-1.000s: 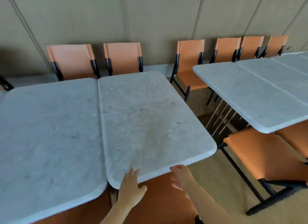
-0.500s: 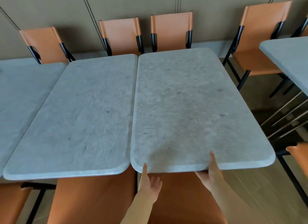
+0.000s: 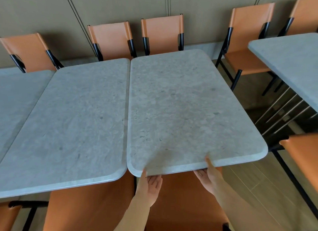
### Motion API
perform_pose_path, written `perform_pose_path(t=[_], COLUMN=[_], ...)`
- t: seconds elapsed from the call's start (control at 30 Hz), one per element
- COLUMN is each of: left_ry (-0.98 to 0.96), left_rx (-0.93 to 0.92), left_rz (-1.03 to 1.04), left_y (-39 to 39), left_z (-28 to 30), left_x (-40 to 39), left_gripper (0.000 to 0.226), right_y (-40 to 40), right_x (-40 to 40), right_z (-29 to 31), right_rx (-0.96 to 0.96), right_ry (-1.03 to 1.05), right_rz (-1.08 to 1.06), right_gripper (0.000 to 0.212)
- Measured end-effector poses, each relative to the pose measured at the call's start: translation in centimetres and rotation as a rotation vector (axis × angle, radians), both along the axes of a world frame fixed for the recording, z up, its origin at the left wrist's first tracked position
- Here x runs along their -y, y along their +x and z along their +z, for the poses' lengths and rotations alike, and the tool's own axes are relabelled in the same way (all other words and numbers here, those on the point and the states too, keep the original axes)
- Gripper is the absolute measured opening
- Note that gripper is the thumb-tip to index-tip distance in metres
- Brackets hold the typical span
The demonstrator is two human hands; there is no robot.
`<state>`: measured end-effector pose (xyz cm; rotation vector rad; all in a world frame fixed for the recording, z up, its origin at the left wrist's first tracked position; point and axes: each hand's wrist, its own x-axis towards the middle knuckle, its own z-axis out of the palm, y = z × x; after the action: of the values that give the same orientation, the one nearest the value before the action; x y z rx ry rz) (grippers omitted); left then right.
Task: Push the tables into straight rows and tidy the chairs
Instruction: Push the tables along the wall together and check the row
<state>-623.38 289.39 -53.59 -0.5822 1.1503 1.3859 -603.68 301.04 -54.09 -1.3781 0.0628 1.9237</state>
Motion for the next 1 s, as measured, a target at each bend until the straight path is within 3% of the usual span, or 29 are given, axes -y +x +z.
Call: perform_pose_path(t=[0.17,0.27,0.37,0.47,0.53,0.67,0.83,1.0], left_ry=[-0.068,0.022,0.223,0.48,0.62,0.759,0.817,0.885], left_rx=[-0.082,-0.261,-0.562,-0.838,-0.956,-1.199,-1.257,-1.128], left_rz=[-0.434,-0.612,-0.691,-0.7,-0.728,-0.816,-0.866,-0.994], left_y=[-3.4,-3.7,-0.7,3.8,6.6,10.7,14.7,19.0], left_z=[3.6,8.2,14.1,21.2,25.1,29.8,32.6,32.1], left_x=[0.1,-1.0,-2.6,-3.4,-3.1,-1.5,1.8,5.6], left_gripper=[0.067,0.053,0.036,0.043,0.044,0.036,0.025,0.027], right_y=[0.0,0.2,1.0,2.2,3.5,6.8,11.5,15.7], right_x=[-0.8,-1.0,-0.6,0.7,2.1,6.2,12.2,17.2], right_z=[2.4,6.0,11.2,17.3,21.2,28.7,33.3,33.3], right_rx=[0.136,0.033,-0.03,-0.056,-0.059,0.14,0.439,0.536], right_ry=[-0.135,-0.178,-0.02,0.219,0.384,0.684,0.955,0.958], right_rz=[0.185,0.346,0.347,0.283,0.278,0.306,0.294,0.173], right_gripper=[0.051,0.062,0.048,0.027,0.025,0.03,0.029,0.027])
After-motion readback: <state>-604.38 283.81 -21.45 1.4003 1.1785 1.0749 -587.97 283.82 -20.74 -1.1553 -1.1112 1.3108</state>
